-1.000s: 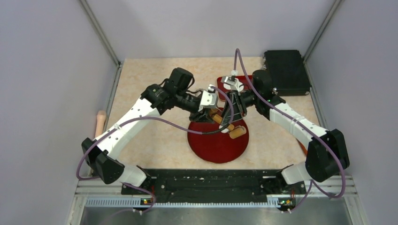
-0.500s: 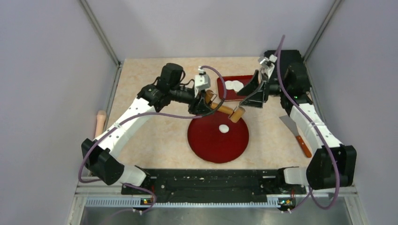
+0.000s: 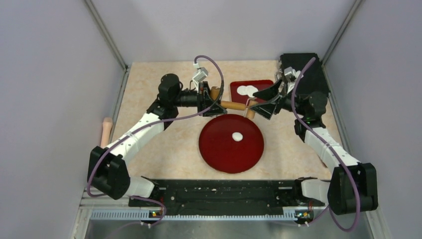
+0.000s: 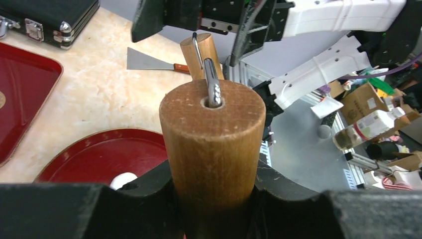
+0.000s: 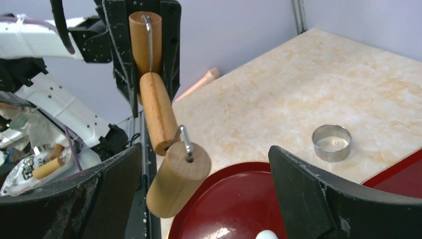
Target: Roll out the dumpling wrappers from the dough
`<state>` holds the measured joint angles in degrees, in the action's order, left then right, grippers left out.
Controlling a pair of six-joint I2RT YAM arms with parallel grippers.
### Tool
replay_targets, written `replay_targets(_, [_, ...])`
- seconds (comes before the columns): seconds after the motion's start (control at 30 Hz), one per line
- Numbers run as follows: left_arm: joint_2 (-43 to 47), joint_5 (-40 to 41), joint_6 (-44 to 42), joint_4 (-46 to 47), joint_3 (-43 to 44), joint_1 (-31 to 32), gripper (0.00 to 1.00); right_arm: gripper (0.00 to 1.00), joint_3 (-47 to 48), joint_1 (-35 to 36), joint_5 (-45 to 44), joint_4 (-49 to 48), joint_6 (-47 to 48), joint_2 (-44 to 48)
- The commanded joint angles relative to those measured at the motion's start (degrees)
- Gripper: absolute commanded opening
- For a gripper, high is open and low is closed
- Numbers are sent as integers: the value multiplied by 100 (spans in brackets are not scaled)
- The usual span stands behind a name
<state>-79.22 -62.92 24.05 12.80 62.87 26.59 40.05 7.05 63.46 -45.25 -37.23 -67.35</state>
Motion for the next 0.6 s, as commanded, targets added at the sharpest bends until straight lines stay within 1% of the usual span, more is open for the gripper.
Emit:
replay_targets(0.0, [362, -171, 864, 1576, -206, -43, 0, 96, 100, 139, -269, -1401, -949, -411])
replay_targets(0.07, [328, -115, 960, 1768, -323, -47, 0, 95, 10, 259, -190, -1920, -1378, -583])
replay_targets(0.1, [303, -75, 1056, 1944, -387, -46, 0, 94, -10, 355, -144, -1993, -1468, -637])
replay_targets(0.23, [172, 53, 1161, 2182, -508, -42, 0, 92, 70, 875, -122, -1377, -1011, -668])
replay_targets(0.33, [106, 78, 1161, 2201, -513, -40, 0, 90, 102, 1145, -193, -1200, -842, -654])
replay_targets(0.43, [62, 107, 1173, 2209, -517, -35, 0, 84, 170, 1267, -239, -1041, -825, -701])
replay_targets(0.53, [14, 113, 1166, 2218, -529, -21, 0, 71, 187, 1290, -328, -1029, -871, -767])
replay_targets(0.57, [2, 113, 1140, 2212, -537, -13, 0, 70, 195, 1290, -334, -1034, -898, -782])
